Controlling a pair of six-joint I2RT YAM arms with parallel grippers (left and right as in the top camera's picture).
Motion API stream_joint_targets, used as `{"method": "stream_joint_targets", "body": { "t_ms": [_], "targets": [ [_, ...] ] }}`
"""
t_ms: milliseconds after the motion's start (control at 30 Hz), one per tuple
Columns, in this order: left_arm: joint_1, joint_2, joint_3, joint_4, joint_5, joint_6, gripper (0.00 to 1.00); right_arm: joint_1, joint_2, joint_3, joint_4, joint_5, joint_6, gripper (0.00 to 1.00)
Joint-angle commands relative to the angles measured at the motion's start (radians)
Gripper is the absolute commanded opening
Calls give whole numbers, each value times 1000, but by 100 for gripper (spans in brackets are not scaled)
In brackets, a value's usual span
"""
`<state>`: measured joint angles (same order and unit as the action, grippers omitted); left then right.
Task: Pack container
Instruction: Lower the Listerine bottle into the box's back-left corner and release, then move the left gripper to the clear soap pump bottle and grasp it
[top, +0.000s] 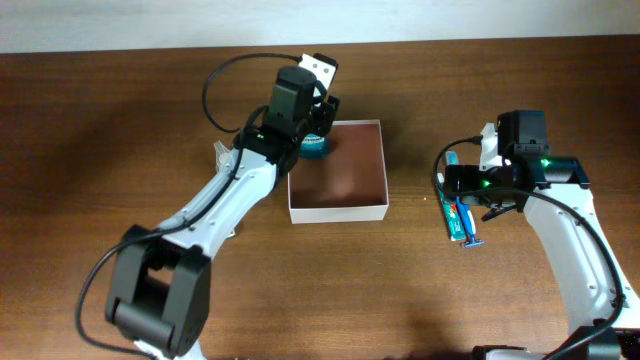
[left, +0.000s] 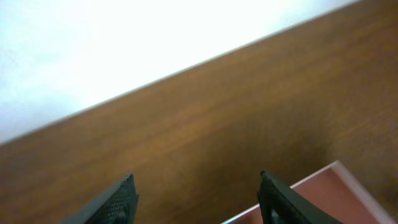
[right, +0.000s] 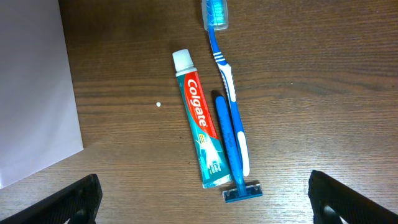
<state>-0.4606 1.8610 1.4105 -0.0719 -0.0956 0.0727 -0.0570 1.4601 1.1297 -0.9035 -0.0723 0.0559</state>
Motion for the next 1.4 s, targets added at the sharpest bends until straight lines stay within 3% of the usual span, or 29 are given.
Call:
{"method": "stream_joint_targets", "body": {
  "t_ms": [0, 167, 333, 533, 633, 1100, 1367],
  "targets": [
    [6, -137, 27, -15, -50, 34, 64, 4, 3, 14, 3, 5, 0, 99],
    [6, -279, 27, -185, -169, -82, 64, 4, 3, 14, 3, 5, 0, 99],
    [8, -360, 27, -412, -201, -206, 75, 4, 3, 14, 3, 5, 0, 98],
    [47, -353, -3, -655, -397, -502, 78, 4, 3, 14, 3, 5, 0, 99],
    [71, -353, -66, -657, -399, -552, 78, 4, 3, 14, 3, 5, 0, 98],
    [103, -353, -202, -532, -351, -554, 77, 4, 3, 14, 3, 5, 0, 99],
    [198, -352, -230, -522, -163, -554, 74, 4, 3, 14, 3, 5, 0, 98]
  ]
}}
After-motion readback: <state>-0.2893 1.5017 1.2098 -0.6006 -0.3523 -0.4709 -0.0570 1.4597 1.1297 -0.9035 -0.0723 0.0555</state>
